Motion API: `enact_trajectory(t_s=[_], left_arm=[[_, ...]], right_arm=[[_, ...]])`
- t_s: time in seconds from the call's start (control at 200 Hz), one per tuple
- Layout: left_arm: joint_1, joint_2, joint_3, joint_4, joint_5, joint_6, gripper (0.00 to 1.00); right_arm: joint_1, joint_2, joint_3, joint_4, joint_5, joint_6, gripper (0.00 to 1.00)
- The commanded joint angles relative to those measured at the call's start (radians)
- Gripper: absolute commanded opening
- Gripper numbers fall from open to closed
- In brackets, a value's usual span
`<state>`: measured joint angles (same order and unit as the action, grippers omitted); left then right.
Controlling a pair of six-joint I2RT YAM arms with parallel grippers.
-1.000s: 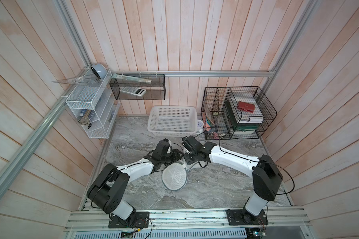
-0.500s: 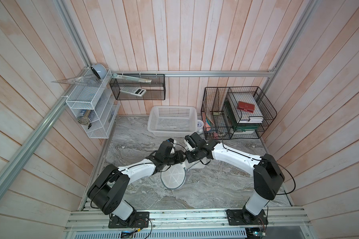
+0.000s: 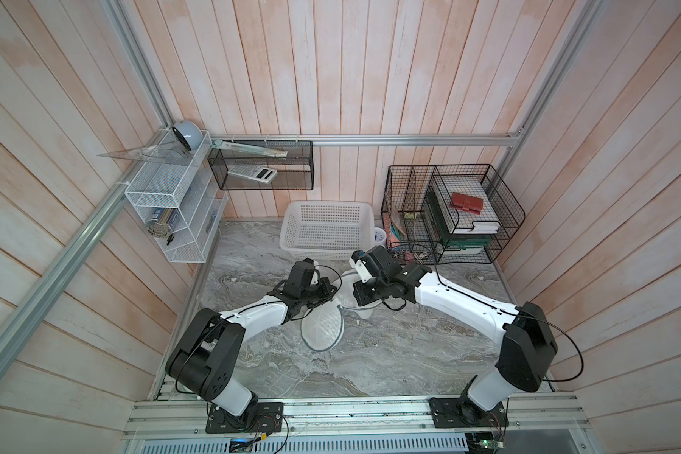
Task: Turn the laundry bag inside out
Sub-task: Turn over the laundry bag at the center of the board.
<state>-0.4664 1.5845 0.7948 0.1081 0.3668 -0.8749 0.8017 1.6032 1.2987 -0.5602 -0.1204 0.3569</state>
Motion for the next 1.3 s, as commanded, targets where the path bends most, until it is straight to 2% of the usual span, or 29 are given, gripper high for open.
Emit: enact_trajectory(t_s=[0.0,0.155,0.225,0.265,0.335,0.425,0.46,0.5,0.63,0.7,0.835,0.975,1.17,1.295], left_arm=[[0.037,0.056,0.010,-0.014,-0.004,-0.051,0.00],[0.046,0.092,-0.004,0.002,-0.008,-0.086,0.00],[0.057,0.101,-0.025,0.059,0.028,-0.118,0.00],[0.057,0.094,-0.025,0.088,0.062,-0.122,0.11],[0.056,0.063,-0.008,0.098,0.103,-0.120,0.19],[0.055,0.005,0.005,0.081,0.118,-0.081,0.39],[0.055,-0.016,0.012,0.057,0.118,-0.061,0.44],[0.055,-0.037,0.026,0.017,0.116,-0.039,0.47],[0.055,-0.099,0.046,-0.097,0.096,0.015,0.47],[0.056,-0.132,0.048,-0.150,0.070,0.047,0.57],[0.056,-0.166,0.060,-0.214,0.060,0.100,0.66],[0.049,-0.147,0.091,-0.227,0.099,0.147,0.67],[0.048,-0.062,0.203,-0.332,0.118,0.280,0.67],[0.046,-0.020,0.239,-0.333,0.190,0.302,0.61]], right_arm=[[-0.005,-0.081,-0.004,0.007,-0.079,-0.034,0.00],[-0.006,-0.158,-0.066,0.122,-0.126,-0.031,0.00],[-0.006,-0.192,-0.117,0.184,-0.116,-0.010,0.00],[-0.006,-0.194,-0.133,0.191,-0.112,-0.012,0.00],[-0.006,-0.176,-0.132,0.162,-0.099,-0.015,0.00],[-0.006,-0.153,-0.140,0.151,-0.096,-0.013,0.00],[-0.005,-0.148,-0.145,0.153,-0.089,-0.012,0.00],[-0.005,-0.144,-0.149,0.155,-0.075,-0.012,0.00],[-0.006,-0.134,-0.161,0.162,-0.041,-0.017,0.00],[-0.006,-0.123,-0.167,0.171,-0.046,-0.022,0.00],[-0.003,-0.096,-0.167,0.176,-0.071,-0.023,0.00],[0.008,-0.075,-0.155,0.174,-0.089,-0.040,0.00],[0.022,-0.054,-0.125,0.143,-0.128,-0.065,0.00],[0.025,-0.054,-0.122,0.134,-0.130,-0.070,0.00]])
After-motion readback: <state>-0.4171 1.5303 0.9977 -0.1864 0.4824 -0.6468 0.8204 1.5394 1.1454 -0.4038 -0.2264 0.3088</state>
